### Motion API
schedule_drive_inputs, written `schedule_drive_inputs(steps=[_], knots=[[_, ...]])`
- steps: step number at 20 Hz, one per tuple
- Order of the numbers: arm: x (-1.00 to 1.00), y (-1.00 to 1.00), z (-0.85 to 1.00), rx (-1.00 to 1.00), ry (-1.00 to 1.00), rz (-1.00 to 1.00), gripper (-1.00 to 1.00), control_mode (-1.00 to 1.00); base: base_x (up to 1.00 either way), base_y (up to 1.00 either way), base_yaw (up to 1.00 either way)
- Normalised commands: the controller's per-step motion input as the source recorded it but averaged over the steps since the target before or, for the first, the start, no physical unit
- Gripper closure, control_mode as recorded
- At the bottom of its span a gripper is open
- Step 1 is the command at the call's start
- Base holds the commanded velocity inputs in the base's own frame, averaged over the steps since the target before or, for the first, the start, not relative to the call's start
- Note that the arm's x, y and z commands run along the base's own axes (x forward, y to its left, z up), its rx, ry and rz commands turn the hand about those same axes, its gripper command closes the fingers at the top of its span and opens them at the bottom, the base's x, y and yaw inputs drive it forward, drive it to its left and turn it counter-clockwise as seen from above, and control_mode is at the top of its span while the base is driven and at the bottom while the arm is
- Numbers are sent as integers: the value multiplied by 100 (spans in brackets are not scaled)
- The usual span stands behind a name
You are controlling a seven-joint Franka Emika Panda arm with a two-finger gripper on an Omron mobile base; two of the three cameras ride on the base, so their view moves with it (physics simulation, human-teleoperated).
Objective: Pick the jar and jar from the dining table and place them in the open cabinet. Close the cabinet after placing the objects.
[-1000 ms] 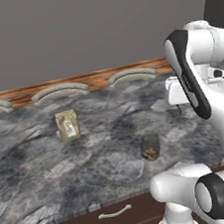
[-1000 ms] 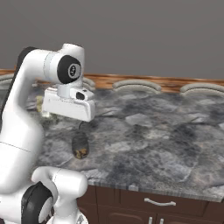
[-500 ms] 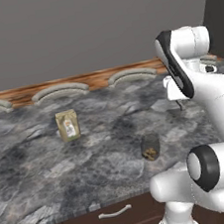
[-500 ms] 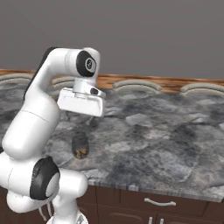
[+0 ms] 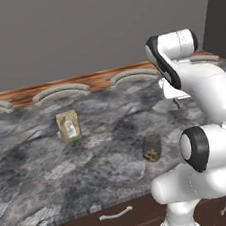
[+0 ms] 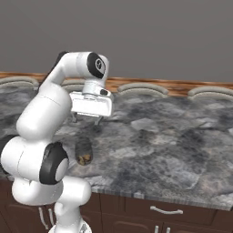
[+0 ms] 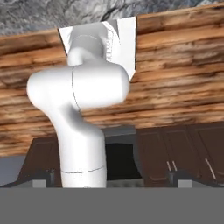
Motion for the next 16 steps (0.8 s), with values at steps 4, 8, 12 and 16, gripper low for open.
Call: schedule_drive_inputs(steps=[4, 8, 12, 16], knots=[[15, 5, -8, 5, 17, 8, -100, -100, 0, 0, 0], [2, 7, -10, 17, 25, 8, -100, -100, 0, 0, 0], [-1, 6, -10, 17, 16, 8, -100, -100, 0, 0, 0], [-1, 6, -10, 11, 12, 6, -100, -100, 0, 0, 0]])
